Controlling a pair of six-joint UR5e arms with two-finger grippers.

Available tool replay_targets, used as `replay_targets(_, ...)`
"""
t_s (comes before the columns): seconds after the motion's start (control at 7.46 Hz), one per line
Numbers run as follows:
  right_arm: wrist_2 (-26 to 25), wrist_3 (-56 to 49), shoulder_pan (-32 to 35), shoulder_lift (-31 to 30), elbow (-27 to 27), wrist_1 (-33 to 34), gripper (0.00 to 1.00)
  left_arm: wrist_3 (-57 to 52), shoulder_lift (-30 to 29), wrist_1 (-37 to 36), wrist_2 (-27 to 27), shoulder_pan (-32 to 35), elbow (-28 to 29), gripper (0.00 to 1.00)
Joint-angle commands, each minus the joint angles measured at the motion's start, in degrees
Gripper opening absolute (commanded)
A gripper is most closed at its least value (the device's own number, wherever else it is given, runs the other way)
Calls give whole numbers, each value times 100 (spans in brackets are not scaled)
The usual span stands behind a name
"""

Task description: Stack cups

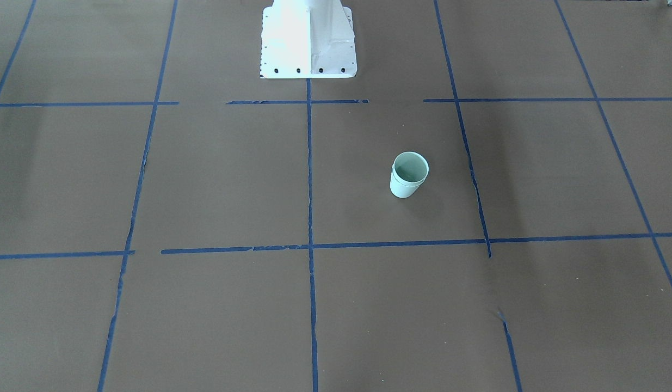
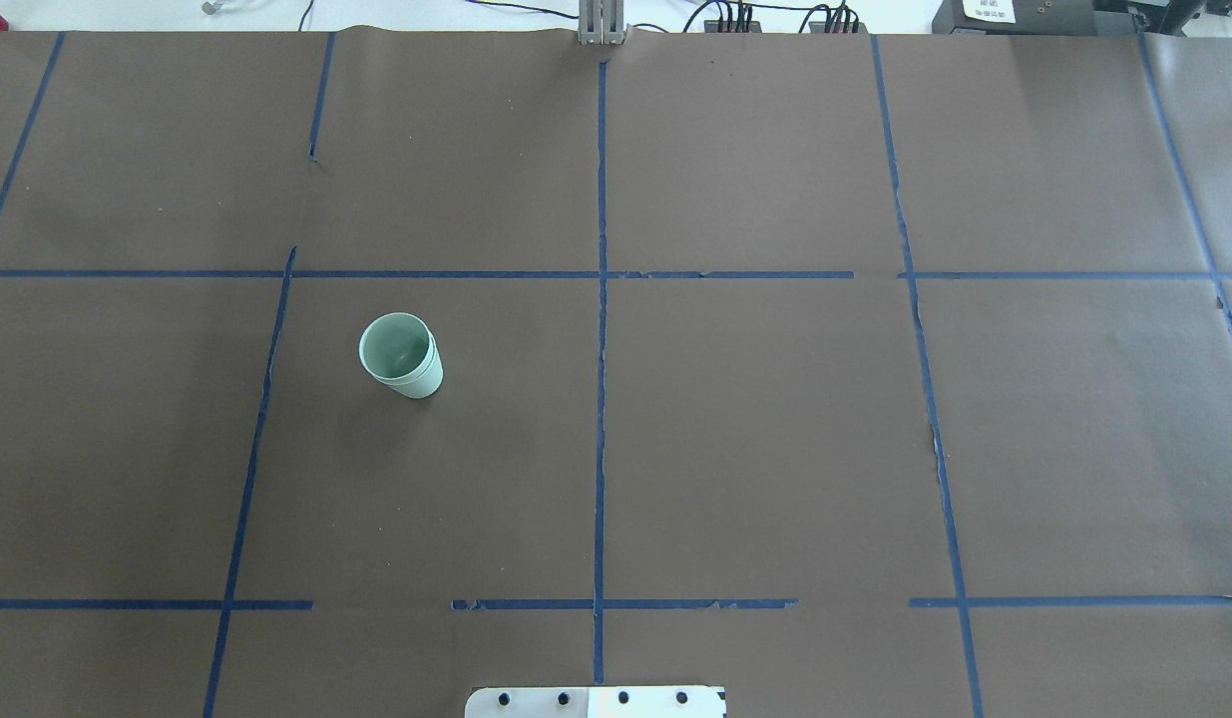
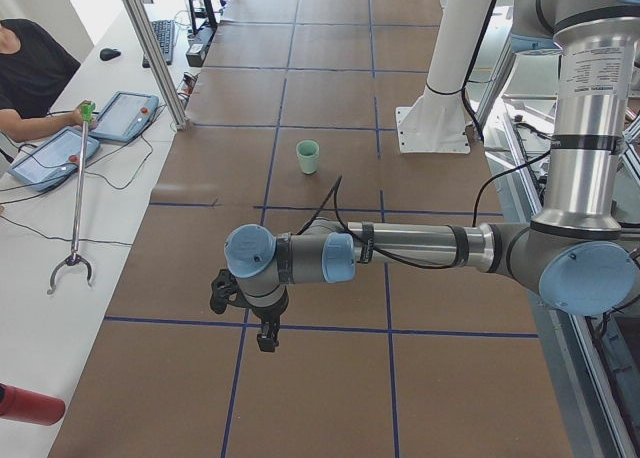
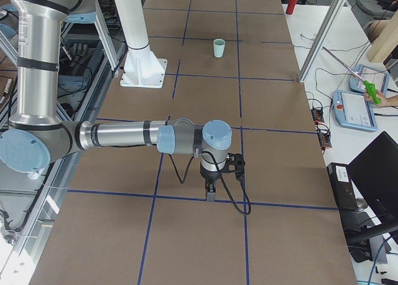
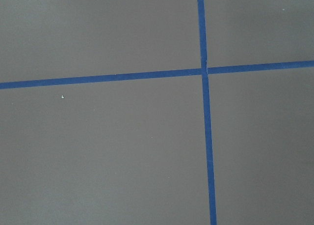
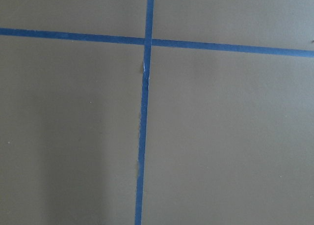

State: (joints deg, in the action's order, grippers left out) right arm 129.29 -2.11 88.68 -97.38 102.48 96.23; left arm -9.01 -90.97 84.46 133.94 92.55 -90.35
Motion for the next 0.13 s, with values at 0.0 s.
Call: replay_targets(0.0, 0, 0, 0, 0, 0, 1, 100, -5, 0, 0, 0, 0, 0, 100)
